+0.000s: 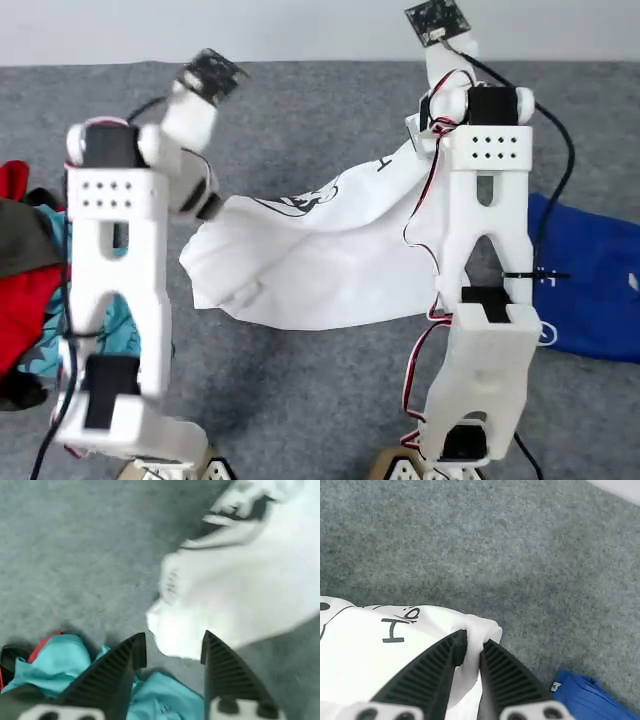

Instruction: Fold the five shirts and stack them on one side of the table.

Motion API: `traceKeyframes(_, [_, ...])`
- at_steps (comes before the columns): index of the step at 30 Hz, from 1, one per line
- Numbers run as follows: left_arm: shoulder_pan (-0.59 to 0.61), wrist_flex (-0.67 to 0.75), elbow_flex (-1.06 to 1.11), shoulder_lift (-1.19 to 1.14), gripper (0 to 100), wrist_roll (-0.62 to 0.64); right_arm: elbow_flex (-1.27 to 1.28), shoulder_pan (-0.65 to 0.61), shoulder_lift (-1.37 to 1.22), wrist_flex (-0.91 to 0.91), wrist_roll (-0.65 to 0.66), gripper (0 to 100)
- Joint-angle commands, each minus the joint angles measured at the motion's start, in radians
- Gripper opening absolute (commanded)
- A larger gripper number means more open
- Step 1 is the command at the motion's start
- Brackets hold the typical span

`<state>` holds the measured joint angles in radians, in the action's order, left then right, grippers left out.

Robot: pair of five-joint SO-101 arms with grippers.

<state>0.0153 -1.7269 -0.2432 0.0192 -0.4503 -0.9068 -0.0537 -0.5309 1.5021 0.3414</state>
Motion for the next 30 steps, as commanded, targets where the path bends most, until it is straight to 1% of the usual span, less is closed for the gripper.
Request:
traceKeyframes(1, [-0.015, -0.029, 0.223, 0.186, 20, -0.044, -0.060, 0.013, 0.013, 0.004, -0.006, 0.9])
traceKeyframes(5, [0.006, -0.014, 0.463, 0.247, 23, -0.100, -0.060, 0.021, 0.013, 0.004, -0.006, 0.9])
traceKeyframes(9, [0.037, 0.112, 0.584, 0.199, 23, -0.100, -0.060, 0.016, 0.013, 0.004, -0.006, 0.9])
traceKeyframes(11, [0.043, 0.175, 0.596, 0.157, 23, -0.097, -0.060, 0.013, 0.010, 0.004, -0.006, 0.9])
traceKeyframes(14, [0.038, 0.233, 0.596, 0.071, 23, -0.095, -0.060, 0.013, 0.008, 0.004, -0.008, 0.9])
traceKeyframes(18, [0.040, 0.338, 0.596, -0.043, 23, -0.046, -0.060, 0.013, 0.012, 0.019, -0.008, 0.9])
traceKeyframes(24, [0.021, 0.425, 0.595, -0.147, 22, -0.017, -0.060, 0.018, 0.013, 0.047, -0.008, 0.9])
traceKeyframes(26, [0.021, 0.445, 0.595, -0.150, 18, -0.009, -0.060, 0.018, 0.013, 0.048, -0.008, 0.9])
traceKeyframes(30, [0.025, 0.434, 0.565, -0.150, 5, -0.011, -0.060, 0.019, 0.015, 0.053, -0.008, 0.9])
